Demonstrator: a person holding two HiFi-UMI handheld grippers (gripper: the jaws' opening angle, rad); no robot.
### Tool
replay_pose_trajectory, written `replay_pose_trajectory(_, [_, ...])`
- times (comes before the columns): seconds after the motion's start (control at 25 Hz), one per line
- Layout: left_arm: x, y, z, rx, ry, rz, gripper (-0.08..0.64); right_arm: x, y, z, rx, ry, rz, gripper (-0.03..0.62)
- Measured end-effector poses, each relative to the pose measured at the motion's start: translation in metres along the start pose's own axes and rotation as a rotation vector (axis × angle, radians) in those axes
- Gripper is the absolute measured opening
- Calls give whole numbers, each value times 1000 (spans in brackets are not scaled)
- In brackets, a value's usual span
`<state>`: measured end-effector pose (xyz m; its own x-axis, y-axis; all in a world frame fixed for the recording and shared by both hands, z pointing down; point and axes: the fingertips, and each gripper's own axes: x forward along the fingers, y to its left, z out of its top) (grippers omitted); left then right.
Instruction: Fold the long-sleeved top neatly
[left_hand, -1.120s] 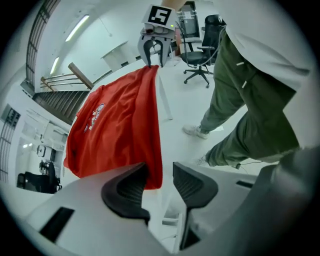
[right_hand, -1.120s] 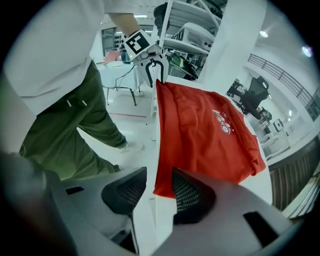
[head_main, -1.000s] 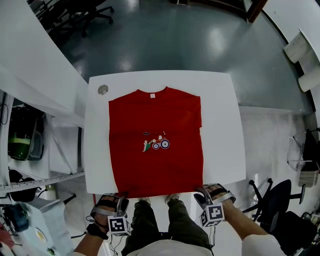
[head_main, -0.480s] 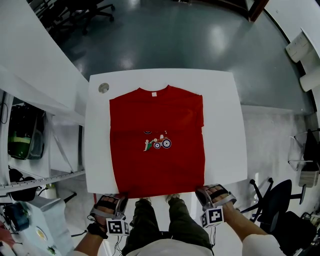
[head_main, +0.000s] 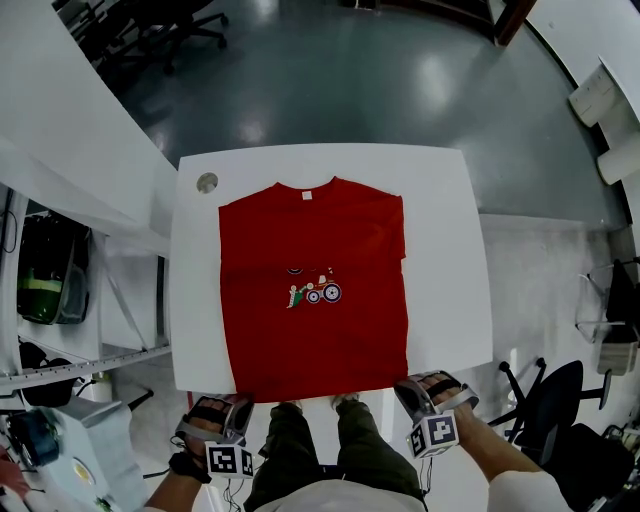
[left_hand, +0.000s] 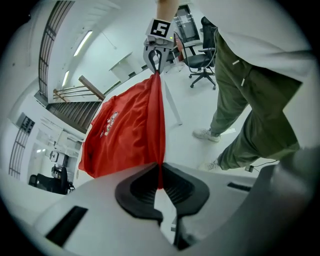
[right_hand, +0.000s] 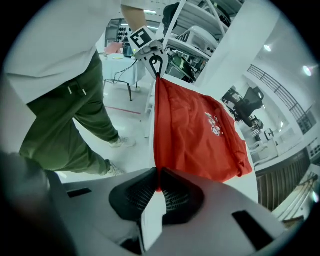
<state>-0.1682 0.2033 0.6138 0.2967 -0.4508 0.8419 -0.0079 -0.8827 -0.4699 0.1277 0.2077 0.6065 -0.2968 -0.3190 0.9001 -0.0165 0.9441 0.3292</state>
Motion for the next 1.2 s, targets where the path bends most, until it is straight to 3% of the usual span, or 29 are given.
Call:
replay_pose_trajectory(0.28, [-16, 44, 4, -88, -41, 43, 23, -24, -41, 6, 122, -92, 5, 37])
replay_pose_trajectory(0.44, [-21, 89, 6, -144, -59, 92, 23, -34, -79, 6, 204, -135, -7, 37])
replay_pose_trajectory(0.76, [-21, 185, 3, -185, -82, 148, 23, -50, -164, 13, 394, -242, 24, 37])
replay_pose_trajectory(1.2, [22, 277, -16, -255, -74, 134, 23, -28, -268, 11, 486, -285, 46, 37])
